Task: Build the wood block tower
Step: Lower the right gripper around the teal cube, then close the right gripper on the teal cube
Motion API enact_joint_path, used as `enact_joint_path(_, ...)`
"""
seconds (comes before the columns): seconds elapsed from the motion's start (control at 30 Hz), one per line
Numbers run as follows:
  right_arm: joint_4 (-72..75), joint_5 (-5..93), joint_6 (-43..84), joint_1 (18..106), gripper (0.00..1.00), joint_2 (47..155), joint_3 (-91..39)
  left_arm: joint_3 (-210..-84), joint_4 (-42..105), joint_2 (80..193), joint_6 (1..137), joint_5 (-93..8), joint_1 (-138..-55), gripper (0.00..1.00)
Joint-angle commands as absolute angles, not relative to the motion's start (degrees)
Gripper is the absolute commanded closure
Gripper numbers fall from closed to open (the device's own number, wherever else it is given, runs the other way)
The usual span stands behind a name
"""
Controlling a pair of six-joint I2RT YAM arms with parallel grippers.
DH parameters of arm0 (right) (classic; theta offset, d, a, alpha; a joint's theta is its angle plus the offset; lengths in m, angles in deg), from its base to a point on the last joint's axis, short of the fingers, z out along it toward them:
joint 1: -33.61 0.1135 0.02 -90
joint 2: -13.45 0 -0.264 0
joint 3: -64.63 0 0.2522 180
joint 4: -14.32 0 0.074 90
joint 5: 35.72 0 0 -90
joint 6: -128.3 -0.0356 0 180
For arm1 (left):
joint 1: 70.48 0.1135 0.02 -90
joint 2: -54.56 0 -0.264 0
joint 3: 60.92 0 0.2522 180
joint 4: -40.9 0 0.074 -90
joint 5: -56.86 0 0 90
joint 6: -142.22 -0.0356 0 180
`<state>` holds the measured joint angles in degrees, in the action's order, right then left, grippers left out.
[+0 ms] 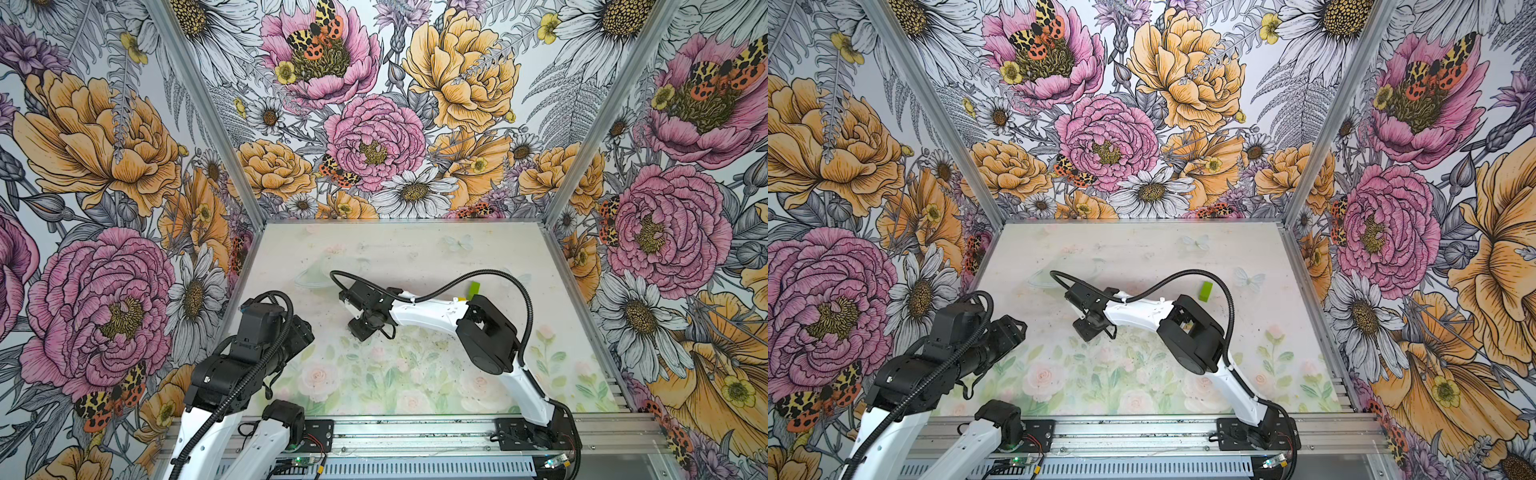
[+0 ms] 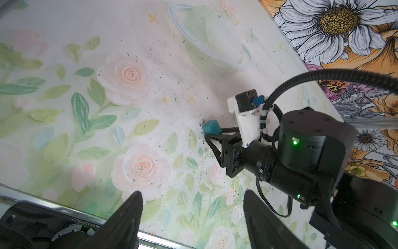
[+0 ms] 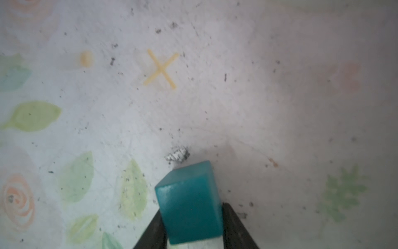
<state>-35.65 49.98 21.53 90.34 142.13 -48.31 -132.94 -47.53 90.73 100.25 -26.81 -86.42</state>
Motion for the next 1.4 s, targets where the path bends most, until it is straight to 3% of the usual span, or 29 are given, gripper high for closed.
enact_joint_path(0.0, -36.66, 54.11, 19.32, 90.59, 0.57, 137.20, -44.67, -134.83, -47.48, 91.88, 99.23, -26.35, -85.77, 0.25)
enact_joint_path(0.1, -36.68, 53.69, 19.52, 90.56, 0.50, 135.86, -43.39, -135.40, -47.17, 93.00, 98.43, -26.41, -85.77, 0.25)
enact_joint_path(0.23, -37.05, 51.56, 22.52, 90.56, 0.33, 135.73, -45.06, -136.19, -46.61, 94.10, 97.51, -26.37, -85.68, 0.24)
enact_joint_path(0.37, -39.04, 49.78, 26.15, 90.30, 0.28, 137.92, -49.61, -136.16, -46.01, 94.64, 97.40, -26.28, -85.64, 0.24)
enact_joint_path(1.17, -42.68, 41.93, 33.57, 87.92, 0.31, 148.07, -61.71, -136.13, -44.44, 97.10, 96.02, -27.05, -83.37, 0.24)
enact_joint_path(1.37, -43.39, 41.07, 34.21, 87.92, 0.37, 149.09, -62.58, -136.03, -44.22, 97.29, 95.42, -27.98, -81.90, 0.24)
